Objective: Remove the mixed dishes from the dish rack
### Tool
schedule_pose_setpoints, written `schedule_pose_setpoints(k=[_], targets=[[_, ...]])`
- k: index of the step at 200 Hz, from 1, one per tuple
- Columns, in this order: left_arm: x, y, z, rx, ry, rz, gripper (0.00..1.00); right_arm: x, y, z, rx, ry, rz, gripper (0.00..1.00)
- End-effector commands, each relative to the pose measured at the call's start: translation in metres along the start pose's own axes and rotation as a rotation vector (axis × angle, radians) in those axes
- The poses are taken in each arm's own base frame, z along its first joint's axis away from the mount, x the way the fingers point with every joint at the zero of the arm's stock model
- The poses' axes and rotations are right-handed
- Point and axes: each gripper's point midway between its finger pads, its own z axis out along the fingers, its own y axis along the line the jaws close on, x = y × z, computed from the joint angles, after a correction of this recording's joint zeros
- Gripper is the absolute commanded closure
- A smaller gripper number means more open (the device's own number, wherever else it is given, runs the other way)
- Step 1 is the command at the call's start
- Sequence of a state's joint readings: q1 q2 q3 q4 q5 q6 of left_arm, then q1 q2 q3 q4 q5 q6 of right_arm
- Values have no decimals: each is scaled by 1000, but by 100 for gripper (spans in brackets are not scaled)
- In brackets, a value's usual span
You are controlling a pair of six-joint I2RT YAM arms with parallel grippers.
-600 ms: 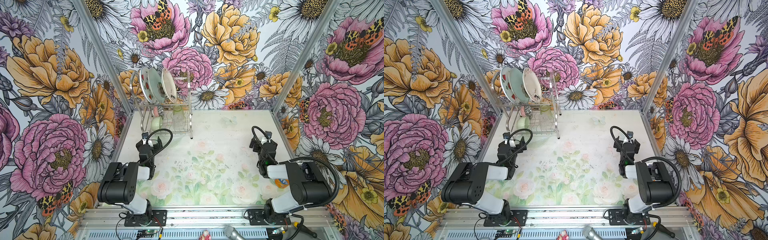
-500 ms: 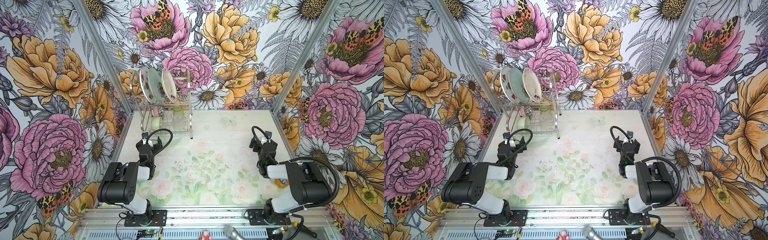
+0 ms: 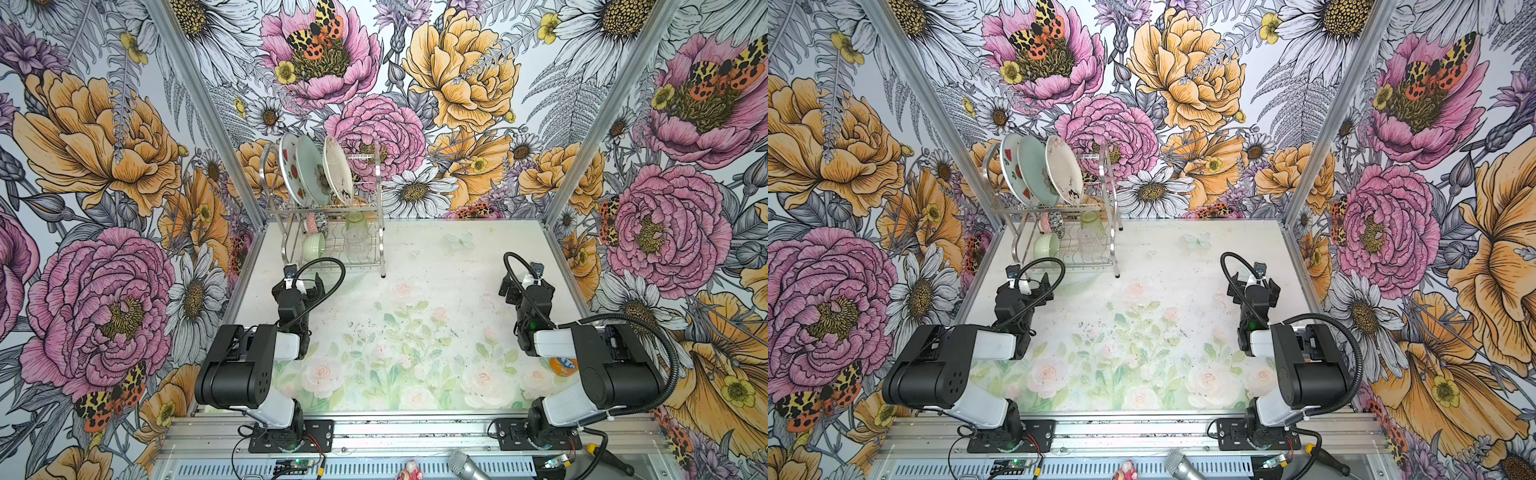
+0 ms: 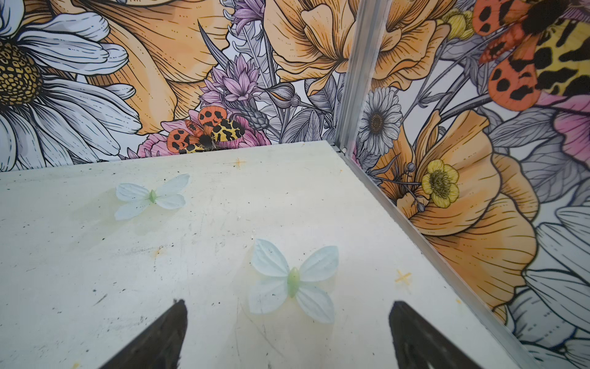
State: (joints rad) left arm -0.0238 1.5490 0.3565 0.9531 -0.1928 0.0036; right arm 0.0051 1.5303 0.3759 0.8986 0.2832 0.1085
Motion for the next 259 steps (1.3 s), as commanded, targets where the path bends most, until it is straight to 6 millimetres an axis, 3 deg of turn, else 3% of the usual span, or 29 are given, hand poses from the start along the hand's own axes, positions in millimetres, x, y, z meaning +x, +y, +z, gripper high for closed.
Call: schedule_pose_setpoints(k=[1,122,143,163,217,259], targets=[[-6,0,3,-2,-14,1,1,2,-1,0,9,3,10,1],[-5,-1,3,17,-9,-1,1,-4,5,-7,1,-14,-20,0],[-13,-9,-4,18,-27,33,1,-12,7,-12,16,-29,-41,1],[-23,2,-10,-92,-43,41,1,-22,6,-24,31,-60,-49,1],[-51,-39,-20,-140,19,187,1,-32,30,-44,-19,-66,-122,1],[-59,-77,-34,-116,70,231,1,-49,55,-76,-135,-57,-109,1]])
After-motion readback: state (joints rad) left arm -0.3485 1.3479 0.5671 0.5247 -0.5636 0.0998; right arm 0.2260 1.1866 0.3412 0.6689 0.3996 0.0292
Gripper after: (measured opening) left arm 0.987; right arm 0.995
